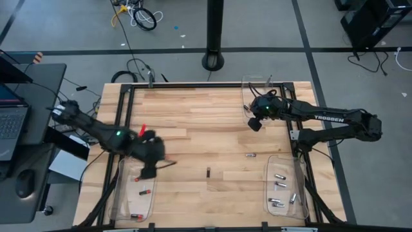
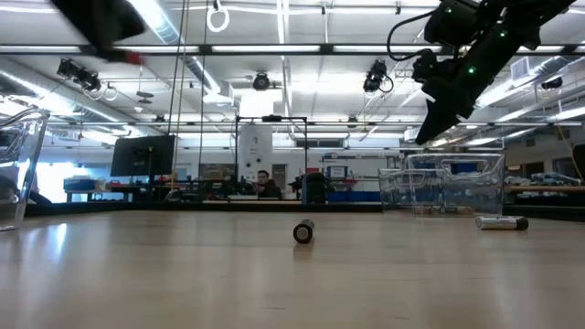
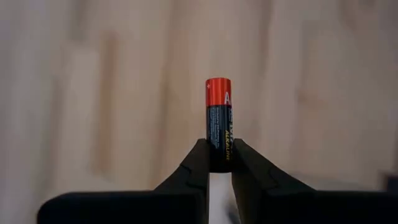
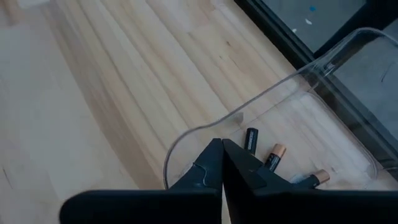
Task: Sort batteries
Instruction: Put the orange battery into the bottom left transparent bin
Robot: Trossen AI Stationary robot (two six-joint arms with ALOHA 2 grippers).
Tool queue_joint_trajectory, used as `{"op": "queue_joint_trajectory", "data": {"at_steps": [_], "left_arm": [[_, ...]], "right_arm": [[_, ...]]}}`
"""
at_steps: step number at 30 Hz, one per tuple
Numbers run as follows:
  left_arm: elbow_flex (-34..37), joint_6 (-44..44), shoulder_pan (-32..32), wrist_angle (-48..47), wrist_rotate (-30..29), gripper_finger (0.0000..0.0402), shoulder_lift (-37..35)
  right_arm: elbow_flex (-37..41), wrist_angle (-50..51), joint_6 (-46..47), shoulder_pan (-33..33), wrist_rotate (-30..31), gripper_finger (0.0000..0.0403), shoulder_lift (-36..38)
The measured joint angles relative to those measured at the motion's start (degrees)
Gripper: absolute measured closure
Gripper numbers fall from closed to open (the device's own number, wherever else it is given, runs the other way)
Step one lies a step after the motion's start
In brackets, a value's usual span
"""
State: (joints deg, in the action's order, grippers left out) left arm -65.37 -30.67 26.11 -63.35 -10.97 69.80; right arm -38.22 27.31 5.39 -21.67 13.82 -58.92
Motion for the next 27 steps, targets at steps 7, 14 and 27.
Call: {"op": "queue_joint_trajectory", "data": {"at_steps": [7,14,27], "left_arm": [[0.0,-26.9,14.8,-6.9,4.8,0.0358,-0.6],[7.3,-46.1,26.9,-3.5,2.5,0.0358,-0.6],[30.1,-48.8,27.7,27.1,8.2,0.0358,-1.9]], "right_arm": [[0.0,-1.7,-0.1,0.0,0.0,0.0379,0.0],[0.0,-2.6,-2.2,0.0,0.0,0.0392,0.0],[0.0,-4.9,-1.9,0.1,0.0,0.039,0.0]]}}
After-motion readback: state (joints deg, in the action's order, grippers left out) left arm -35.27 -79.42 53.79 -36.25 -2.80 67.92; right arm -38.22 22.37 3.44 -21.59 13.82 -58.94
